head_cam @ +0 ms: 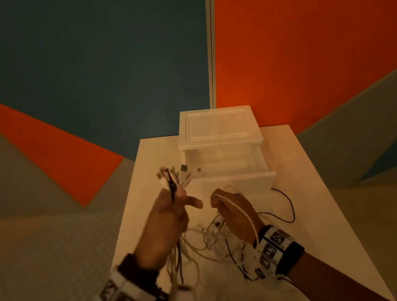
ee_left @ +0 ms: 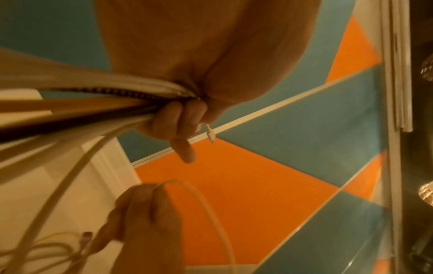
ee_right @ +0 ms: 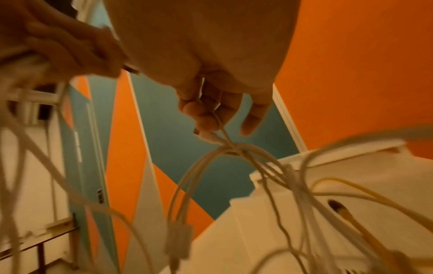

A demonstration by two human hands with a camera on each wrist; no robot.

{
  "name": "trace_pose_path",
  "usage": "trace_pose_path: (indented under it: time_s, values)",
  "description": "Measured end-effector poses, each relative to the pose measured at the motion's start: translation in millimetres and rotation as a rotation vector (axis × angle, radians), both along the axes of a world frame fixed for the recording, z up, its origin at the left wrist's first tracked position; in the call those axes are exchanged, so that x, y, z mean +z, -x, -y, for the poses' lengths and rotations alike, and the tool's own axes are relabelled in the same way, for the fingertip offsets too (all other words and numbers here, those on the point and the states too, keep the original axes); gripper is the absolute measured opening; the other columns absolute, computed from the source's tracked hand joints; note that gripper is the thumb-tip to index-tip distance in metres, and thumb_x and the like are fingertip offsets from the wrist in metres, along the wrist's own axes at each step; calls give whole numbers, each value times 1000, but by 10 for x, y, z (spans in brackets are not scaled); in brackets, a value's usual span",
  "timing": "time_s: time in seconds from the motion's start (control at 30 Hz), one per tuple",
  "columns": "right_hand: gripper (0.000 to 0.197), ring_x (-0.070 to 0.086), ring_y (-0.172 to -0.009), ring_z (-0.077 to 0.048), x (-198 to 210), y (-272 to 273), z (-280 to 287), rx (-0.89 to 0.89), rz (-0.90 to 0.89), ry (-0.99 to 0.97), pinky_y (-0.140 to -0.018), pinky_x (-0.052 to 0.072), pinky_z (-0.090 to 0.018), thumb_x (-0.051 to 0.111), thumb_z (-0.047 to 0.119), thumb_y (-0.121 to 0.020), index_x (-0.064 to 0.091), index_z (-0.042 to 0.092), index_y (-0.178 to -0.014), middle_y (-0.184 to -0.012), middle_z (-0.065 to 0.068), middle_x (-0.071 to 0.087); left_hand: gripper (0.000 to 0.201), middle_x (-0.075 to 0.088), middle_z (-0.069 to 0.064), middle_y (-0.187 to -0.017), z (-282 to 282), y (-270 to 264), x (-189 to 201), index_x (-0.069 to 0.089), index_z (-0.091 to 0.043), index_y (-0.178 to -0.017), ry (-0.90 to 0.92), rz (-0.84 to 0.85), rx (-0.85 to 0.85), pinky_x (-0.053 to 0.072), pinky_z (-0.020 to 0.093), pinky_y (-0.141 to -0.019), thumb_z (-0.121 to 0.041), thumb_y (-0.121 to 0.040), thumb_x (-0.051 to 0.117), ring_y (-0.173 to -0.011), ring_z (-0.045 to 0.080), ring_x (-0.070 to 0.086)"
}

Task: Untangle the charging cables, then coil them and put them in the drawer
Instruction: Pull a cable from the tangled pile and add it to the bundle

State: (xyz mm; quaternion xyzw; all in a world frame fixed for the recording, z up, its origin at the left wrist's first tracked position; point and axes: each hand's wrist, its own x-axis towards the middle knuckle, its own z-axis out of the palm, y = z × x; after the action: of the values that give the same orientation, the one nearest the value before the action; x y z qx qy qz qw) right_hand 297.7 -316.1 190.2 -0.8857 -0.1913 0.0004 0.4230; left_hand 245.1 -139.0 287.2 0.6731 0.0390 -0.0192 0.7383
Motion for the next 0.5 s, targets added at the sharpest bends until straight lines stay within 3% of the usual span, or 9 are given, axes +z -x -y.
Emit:
trace_pose_path:
  time_s: [0.03,0.1,0.17,0.23,0.3,0.37,0.43,0.5]
  values:
    - [18,53,-72,-6,43,20,-55,13,82,5,-71,43,-23,43,11,-99,60,12,-94,-86,-1,63,17,70,19,-86,72,0,-62,47,-5,-97,-7,-21,-11,25,20,-41,-20,-103,41,-40,8,28]
    - [14,58,-71,-14,95,38,-127,21,207,85,-66,48,-36,45,13,-98,54,22,-91,-82,2,61,16,69,24,-93,160,-25,-118,43,-6,-94,32,-53,-32,24,21,-41,-19,-102,42,-41,9,26]
    - [12,60,-73,-22,111,52,-164,7,252,168,-64,49,-44,44,17,-97,52,24,-91,-82,2,61,15,66,16,-84,198,-54,-139,41,-6,-94,59,-49,-15,24,21,-40,-18,-102,42,-41,8,26]
    - [13,60,-72,-23,157,56,-152,-4,251,115,-64,49,-45,45,16,-97,55,21,-89,-81,1,62,23,58,-1,-65,227,-64,-124,44,1,-99,16,-18,24,26,21,-41,-21,-103,41,-42,7,27]
    - [14,60,-72,-24,193,60,-142,2,221,20,-65,50,-44,46,14,-96,58,18,-90,-81,-1,62,32,38,4,-56,244,-59,-119,47,7,-107,-5,24,50,25,23,-43,-24,-103,40,-44,9,25]
    - [18,62,-76,-22,225,91,-166,22,172,-49,-70,52,-43,46,16,-97,64,15,-98,-84,-2,64,32,26,8,-60,273,-41,-106,45,9,-110,32,50,50,22,25,-45,-22,-103,40,-48,11,23]
    - [21,62,-82,-23,266,125,-212,60,116,-50,-78,53,-45,45,15,-98,65,10,-101,-90,-5,66,31,27,9,-66,316,-27,-93,42,10,-104,62,65,30,25,26,-47,-21,-101,41,-51,10,27]
    - [24,57,-97,-25,285,167,-226,107,29,1,-90,48,-38,42,7,-99,64,3,-109,-106,-13,65,25,31,11,-72,320,-2,-39,44,5,-96,77,106,22,28,23,-48,-20,-101,41,-52,8,31]
